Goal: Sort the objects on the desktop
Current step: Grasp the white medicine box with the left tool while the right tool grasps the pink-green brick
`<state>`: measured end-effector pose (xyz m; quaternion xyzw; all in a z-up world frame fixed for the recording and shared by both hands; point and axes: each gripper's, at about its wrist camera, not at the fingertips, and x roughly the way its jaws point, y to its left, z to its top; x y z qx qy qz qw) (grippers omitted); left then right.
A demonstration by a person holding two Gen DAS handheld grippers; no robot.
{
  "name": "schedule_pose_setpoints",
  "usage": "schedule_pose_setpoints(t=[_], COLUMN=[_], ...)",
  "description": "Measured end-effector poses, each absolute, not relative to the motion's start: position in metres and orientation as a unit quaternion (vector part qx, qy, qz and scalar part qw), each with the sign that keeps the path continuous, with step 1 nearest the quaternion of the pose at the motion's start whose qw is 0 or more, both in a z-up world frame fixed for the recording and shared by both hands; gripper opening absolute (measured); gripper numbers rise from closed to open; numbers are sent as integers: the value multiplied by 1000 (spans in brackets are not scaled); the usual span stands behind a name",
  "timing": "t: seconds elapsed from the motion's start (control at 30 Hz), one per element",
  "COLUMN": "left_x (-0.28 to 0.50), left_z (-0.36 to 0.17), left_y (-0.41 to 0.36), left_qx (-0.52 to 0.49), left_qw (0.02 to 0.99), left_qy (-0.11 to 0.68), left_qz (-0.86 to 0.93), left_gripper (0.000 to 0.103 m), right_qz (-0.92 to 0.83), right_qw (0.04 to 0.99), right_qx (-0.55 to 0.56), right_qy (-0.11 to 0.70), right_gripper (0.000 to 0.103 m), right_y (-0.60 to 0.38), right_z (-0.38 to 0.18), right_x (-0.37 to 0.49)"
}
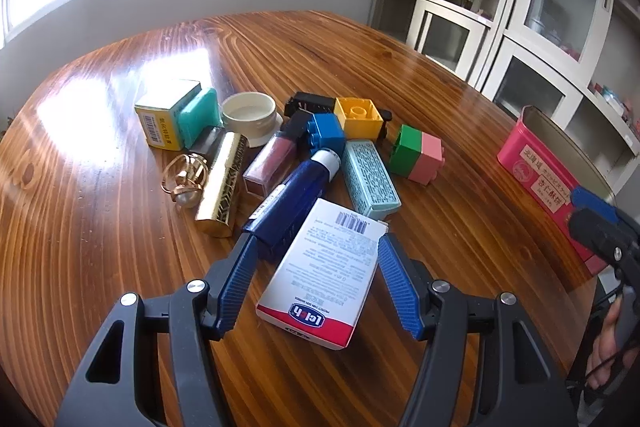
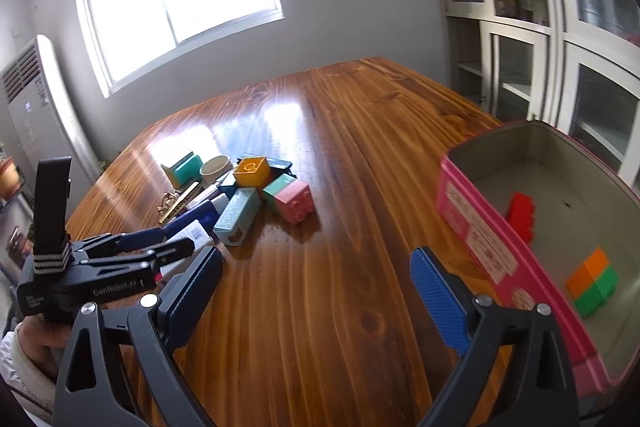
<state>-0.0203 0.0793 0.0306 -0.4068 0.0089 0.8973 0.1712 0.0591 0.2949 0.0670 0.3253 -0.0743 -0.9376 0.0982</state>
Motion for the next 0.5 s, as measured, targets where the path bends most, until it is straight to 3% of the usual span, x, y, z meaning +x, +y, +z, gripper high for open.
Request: schedule_pose_setpoints(t=[0.37, 0.43, 0.5], left_x=[-22, -21, -20], left_z=[15, 15, 15], left_y=[85, 84, 82], left_qx=[-425, -423, -422], left_qw=[171, 172, 180], left_qy=[15, 14, 8], left_qz=[889, 890, 889], left_gripper=[69, 66, 56], right_qz=[-920, -919, -917], right_qw=[133, 137, 137], right_qx=[364, 368, 373], right_qy=[-57, -46, -36], right_gripper=[97, 97, 97], right_y=[274, 266, 260], right_z=[53, 49, 45], right_x=[-3, -14, -24])
